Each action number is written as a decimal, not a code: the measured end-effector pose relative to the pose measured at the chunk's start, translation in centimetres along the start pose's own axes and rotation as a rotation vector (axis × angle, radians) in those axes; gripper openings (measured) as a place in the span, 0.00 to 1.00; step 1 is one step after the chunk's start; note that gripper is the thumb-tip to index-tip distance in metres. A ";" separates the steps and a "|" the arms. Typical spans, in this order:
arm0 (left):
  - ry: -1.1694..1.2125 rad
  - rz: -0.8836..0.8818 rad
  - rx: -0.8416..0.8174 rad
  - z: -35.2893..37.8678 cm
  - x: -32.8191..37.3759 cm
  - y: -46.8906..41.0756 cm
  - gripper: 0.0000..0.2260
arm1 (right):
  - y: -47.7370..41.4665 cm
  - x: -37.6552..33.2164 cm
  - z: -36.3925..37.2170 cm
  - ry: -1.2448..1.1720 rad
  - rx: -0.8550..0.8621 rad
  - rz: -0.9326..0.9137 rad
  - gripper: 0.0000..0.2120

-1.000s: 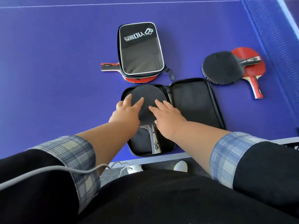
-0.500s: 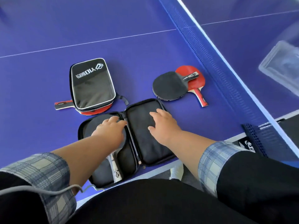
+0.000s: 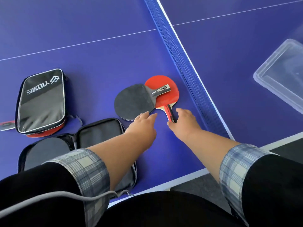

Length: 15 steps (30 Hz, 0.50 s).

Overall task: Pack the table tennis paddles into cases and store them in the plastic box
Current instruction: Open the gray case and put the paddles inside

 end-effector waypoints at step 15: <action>-0.539 -0.012 0.061 1.8 -2.2 -5.6 0.45 | -3.6 -0.4 3.1 0.006 -0.030 0.062 0.19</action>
Point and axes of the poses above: each hand's wrist, its own y-axis away from the middle knuckle, its own z-axis out of the palm, x = y × z, the point moved 2 cm from there along -y, towards the middle knuckle, and after that the axes turned 7 degrees about x, right-handed, at the moved point
